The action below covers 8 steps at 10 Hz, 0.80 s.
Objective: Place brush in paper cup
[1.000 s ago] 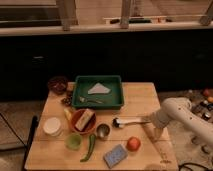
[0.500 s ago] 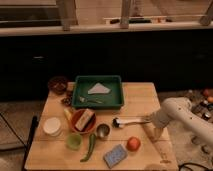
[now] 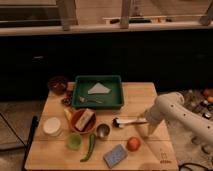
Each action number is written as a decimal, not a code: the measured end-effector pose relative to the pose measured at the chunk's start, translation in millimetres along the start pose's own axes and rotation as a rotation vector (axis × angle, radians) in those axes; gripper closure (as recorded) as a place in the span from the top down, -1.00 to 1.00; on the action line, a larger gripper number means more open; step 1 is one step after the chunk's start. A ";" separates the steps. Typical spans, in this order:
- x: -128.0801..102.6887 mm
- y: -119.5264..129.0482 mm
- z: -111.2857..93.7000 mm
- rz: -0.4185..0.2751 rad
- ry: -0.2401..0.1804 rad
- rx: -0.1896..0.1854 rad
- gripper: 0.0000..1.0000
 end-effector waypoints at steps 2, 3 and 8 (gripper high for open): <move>-4.2 -6.0 -3.4 -0.021 0.002 -0.003 0.54; -4.6 -7.4 -3.7 -0.025 0.004 -0.005 0.59; -1.7 -15.0 6.2 -0.016 0.012 -0.026 0.60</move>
